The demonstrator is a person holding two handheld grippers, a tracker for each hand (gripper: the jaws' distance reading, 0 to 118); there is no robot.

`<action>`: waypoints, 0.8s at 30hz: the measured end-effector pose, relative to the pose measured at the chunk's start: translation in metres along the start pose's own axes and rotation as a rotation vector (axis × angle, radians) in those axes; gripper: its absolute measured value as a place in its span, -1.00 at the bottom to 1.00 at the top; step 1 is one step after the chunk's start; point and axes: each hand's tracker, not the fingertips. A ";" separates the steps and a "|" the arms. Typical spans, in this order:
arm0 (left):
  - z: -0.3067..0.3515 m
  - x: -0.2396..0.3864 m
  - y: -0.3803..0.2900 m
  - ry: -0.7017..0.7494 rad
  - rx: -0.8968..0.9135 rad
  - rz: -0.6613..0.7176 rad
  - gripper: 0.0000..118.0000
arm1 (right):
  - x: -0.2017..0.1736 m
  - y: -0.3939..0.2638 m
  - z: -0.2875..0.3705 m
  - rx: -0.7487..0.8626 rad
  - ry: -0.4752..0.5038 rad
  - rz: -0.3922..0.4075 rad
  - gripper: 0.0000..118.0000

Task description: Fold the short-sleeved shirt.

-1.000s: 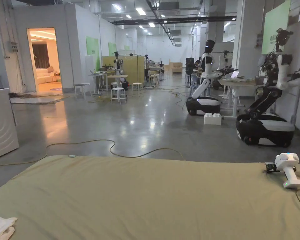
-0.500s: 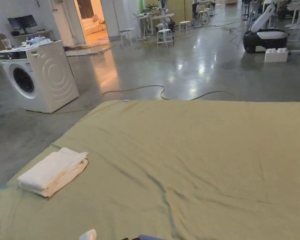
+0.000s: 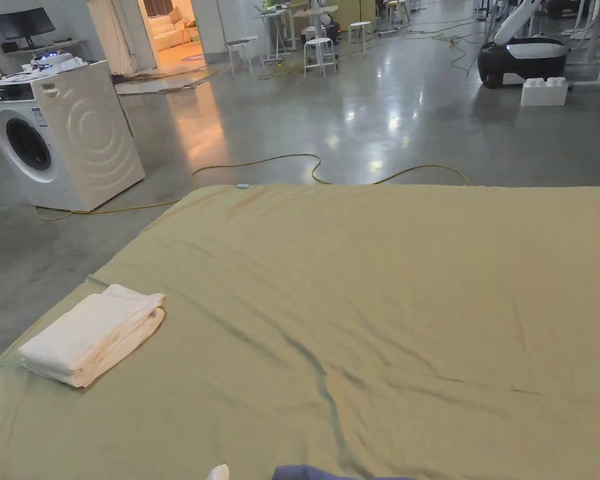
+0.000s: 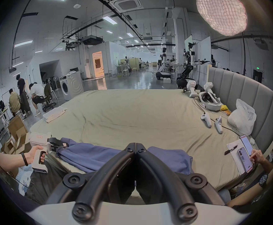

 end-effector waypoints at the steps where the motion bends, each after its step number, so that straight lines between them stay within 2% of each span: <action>1: -0.001 -0.002 -0.003 -0.017 0.014 0.017 -0.77 | 0.000 0.000 0.000 -0.003 0.000 0.002 -1.00; 2: 0.001 -0.005 -0.004 -0.087 0.025 0.062 -0.83 | 0.000 -0.001 0.000 -0.007 0.000 0.002 -1.00; 4: 0.007 -0.004 -0.004 -0.044 0.079 0.058 -0.85 | 0.001 -0.002 0.002 -0.013 -0.006 0.004 -1.00; 7: 0.032 -0.004 0.005 -0.065 0.168 0.108 -0.85 | 0.004 -0.004 0.004 -0.021 -0.014 0.007 -1.00; 8: 0.041 -0.005 0.013 -0.115 0.162 0.130 -0.85 | 0.006 -0.004 0.004 -0.024 -0.013 0.007 -1.00; 14: 0.122 0.033 0.057 0.104 0.247 -0.106 -0.85 | 0.013 -0.008 0.001 -0.020 0.002 -0.025 -1.00; 17: 0.140 0.063 0.064 0.227 0.275 -0.253 -0.85 | 0.014 -0.008 -0.001 -0.020 0.012 -0.039 -1.00; 18: 0.139 0.075 0.060 0.240 0.286 -0.272 -0.85 | 0.013 -0.008 -0.001 -0.016 0.017 -0.041 -1.00; 22: 0.094 0.131 0.022 0.123 0.190 -0.393 -0.85 | 0.014 -0.008 -0.001 -0.004 0.036 -0.070 -1.00; 24: 0.052 0.155 -0.007 0.150 0.137 -0.453 -0.85 | 0.013 -0.009 0.001 -0.003 0.041 -0.077 -1.00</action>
